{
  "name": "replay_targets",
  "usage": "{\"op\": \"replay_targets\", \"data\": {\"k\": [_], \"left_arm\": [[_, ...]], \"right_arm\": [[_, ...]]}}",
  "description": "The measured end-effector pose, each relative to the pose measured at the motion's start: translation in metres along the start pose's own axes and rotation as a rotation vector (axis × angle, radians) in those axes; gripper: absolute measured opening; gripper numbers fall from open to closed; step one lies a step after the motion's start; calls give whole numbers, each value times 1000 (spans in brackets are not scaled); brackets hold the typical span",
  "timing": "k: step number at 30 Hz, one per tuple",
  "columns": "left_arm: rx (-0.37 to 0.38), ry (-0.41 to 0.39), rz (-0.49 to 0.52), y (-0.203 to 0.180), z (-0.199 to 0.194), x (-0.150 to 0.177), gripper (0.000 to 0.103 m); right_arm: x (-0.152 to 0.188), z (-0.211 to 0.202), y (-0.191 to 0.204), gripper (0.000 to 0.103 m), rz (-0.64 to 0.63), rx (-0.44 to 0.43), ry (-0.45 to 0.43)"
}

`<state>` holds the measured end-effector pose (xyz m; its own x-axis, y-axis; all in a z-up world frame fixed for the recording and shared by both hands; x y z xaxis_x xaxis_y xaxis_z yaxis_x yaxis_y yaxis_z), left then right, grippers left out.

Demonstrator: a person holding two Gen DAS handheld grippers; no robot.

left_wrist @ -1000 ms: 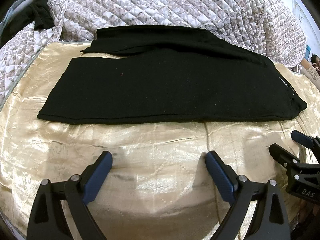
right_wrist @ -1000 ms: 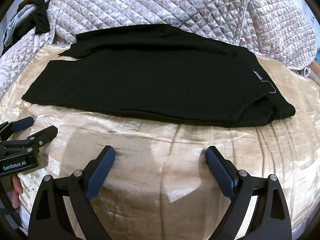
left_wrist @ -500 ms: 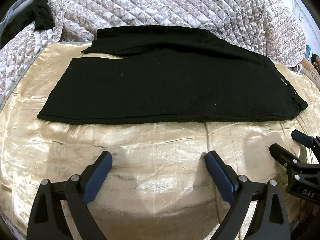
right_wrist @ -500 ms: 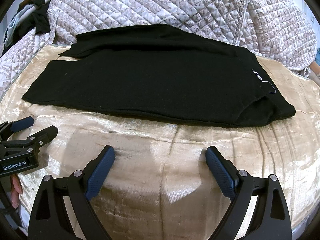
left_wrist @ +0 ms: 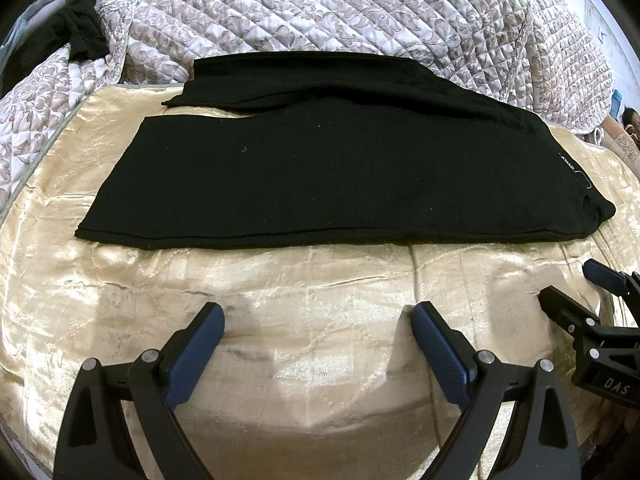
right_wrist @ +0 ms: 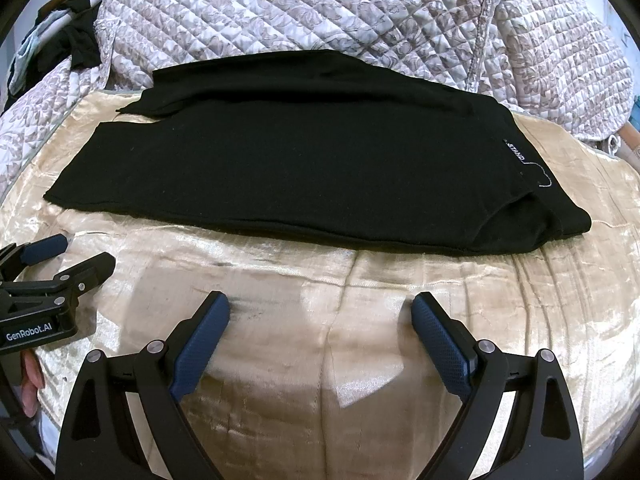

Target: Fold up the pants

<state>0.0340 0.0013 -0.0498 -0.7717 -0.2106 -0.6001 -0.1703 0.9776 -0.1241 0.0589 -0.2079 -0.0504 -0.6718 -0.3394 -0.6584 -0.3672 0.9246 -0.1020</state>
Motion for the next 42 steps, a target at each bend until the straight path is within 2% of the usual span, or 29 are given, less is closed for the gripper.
{"op": "replay_targets", "data": {"k": [42], "left_arm": [[-1, 5, 2, 0, 2, 0, 97]], "right_arm": [[-2, -3, 2, 93, -7, -15, -6]]}}
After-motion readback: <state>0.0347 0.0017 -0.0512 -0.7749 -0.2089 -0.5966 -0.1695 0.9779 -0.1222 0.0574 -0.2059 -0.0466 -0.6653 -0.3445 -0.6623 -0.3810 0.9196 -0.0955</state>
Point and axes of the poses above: each gripper's, at about its wrist camera, not at the fingertips, and z roughly the way its jaws point, y to its left, x to its underside, the point moved 6 cm from there along z, roughly the way its jaws point, and after that the axes turned 9 degrees about -z, right-handed, at the moved point
